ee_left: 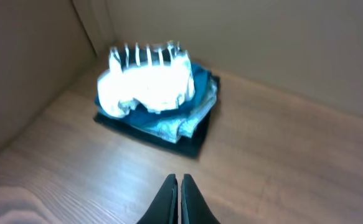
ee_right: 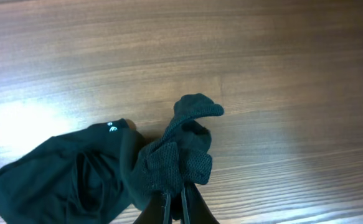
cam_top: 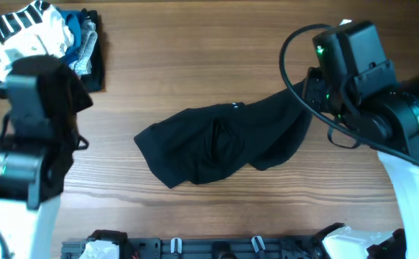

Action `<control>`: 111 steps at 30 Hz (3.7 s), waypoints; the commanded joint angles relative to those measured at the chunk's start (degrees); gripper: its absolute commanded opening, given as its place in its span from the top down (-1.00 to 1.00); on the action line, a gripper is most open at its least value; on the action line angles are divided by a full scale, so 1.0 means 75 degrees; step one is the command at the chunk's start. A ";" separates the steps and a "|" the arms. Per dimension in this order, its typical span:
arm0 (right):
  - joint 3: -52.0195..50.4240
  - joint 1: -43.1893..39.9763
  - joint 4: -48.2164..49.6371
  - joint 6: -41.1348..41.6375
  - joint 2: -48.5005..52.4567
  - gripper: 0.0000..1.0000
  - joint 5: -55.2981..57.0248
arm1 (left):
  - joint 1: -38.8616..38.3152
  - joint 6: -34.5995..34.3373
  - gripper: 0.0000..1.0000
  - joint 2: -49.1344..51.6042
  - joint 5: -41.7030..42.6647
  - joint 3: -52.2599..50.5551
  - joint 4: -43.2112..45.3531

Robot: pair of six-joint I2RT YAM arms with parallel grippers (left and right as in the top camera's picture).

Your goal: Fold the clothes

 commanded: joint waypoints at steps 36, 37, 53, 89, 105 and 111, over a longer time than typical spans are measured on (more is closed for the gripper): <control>0.0137 -0.0029 0.0157 0.0003 0.1070 0.92 -0.0367 | -0.3701 -0.0606 0.14 0.5686 0.4747 -0.1460 0.0781; 0.0137 -0.0029 0.0143 -0.0026 0.1067 0.91 -0.0393 | -0.3701 -0.0606 0.10 0.5686 0.4747 -0.1562 0.0845; 0.0137 -0.0029 -0.0035 -0.0154 0.1067 0.91 -0.0565 | -0.3678 -0.0702 0.03 0.5709 0.4750 -0.2355 0.1373; 0.0137 -0.0495 0.1932 -0.0574 0.1067 0.91 -0.0475 | -0.2524 -0.0600 0.92 0.0321 -0.0522 -0.1358 0.2836; 0.0137 -0.1250 0.5281 -0.2646 0.1119 0.91 0.0207 | -0.0315 0.0839 0.92 0.0691 -0.0769 -0.1107 0.4884; 0.0137 -0.1594 0.6126 -0.3217 0.1865 0.91 0.0332 | 0.0562 0.1241 0.92 0.1588 -0.0425 -0.1107 0.6102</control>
